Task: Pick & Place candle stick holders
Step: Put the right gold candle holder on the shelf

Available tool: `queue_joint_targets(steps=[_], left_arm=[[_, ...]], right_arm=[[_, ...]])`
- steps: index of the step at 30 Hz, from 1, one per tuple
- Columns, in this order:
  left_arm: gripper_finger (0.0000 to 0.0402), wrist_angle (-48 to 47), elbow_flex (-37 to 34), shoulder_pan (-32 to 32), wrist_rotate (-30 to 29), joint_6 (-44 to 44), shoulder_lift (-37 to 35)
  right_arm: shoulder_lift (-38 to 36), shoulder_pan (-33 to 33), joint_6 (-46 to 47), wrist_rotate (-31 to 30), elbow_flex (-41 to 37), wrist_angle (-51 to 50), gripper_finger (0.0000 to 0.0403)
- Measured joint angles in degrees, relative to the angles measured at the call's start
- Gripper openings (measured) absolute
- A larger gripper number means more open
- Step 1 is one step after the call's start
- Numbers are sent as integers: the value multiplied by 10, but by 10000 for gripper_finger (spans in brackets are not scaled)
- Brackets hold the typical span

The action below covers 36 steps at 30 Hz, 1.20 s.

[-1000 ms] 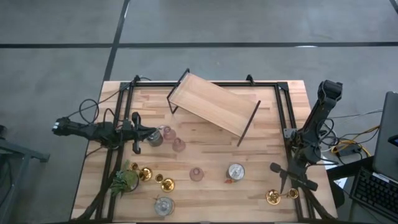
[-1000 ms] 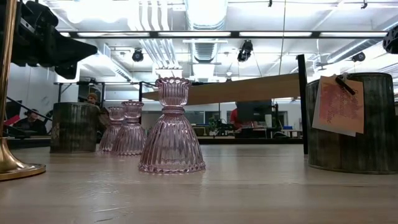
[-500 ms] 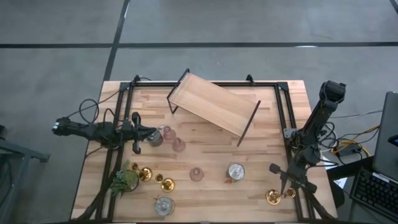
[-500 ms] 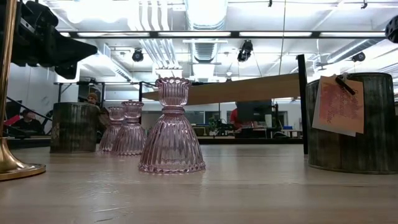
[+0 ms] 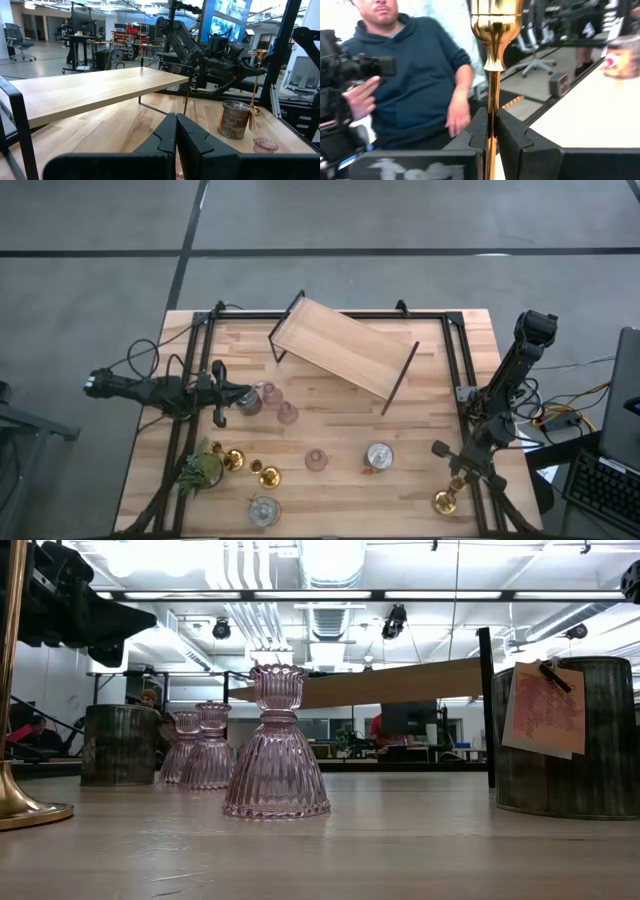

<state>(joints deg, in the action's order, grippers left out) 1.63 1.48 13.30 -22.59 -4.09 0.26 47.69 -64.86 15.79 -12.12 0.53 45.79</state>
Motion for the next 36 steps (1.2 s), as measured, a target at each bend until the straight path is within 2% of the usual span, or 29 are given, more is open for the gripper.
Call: queue_joint_targets(steps=[11, 15, 20, 28, 36], left_arm=[[12, 0, 0, 0, 0, 0, 0], [12, 0, 0, 0, 0, 0, 0], [12, 0, 0, 0, 0, 0, 0], [12, 0, 0, 0, 0, 0, 0], [12, 0, 0, 0, 0, 0, 0]], right_arm=[[-1, 5, -59, -121, 61, -2, 18], [-6, 12, -107, -192, 105, -30, 18], [-17, 30, -151, -295, 175, -115, 18], [-20, 83, -232, -333, 323, -244, 18], [-20, 185, -285, -360, 441, -385, 18]])
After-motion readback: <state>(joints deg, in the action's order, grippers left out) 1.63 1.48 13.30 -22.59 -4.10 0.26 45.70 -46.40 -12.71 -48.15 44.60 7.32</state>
